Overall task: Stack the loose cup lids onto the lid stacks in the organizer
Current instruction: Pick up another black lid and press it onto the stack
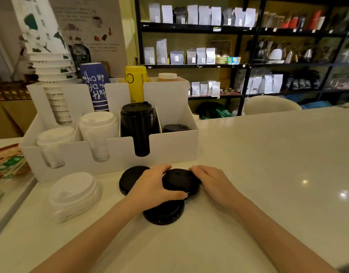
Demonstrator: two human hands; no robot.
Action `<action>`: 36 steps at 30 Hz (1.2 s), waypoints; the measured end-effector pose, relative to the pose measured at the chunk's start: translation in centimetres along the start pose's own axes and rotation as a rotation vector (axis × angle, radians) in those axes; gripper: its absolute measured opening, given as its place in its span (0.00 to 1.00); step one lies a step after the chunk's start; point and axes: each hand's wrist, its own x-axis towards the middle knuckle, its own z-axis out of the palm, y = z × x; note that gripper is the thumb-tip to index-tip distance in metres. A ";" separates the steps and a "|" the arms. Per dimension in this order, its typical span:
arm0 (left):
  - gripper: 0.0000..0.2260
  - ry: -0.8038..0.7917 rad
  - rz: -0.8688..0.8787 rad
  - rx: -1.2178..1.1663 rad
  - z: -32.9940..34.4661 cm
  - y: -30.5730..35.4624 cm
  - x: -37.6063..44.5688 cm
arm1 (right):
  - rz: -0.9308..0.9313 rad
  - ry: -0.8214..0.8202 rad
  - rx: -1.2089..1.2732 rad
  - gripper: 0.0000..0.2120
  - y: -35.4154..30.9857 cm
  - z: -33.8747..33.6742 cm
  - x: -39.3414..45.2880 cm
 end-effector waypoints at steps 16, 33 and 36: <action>0.34 0.198 0.076 -0.246 -3.7 1.7 0.9 | -0.078 0.110 0.248 0.14 -2.5 -0.7 1.8; 0.31 0.641 0.199 -0.264 -12.1 1.0 6.1 | -0.234 0.121 0.490 0.18 -11.4 -0.2 12.0; 0.30 0.696 0.169 -0.275 -12.4 0.0 7.5 | -0.217 0.115 0.547 0.13 -11.5 0.7 14.0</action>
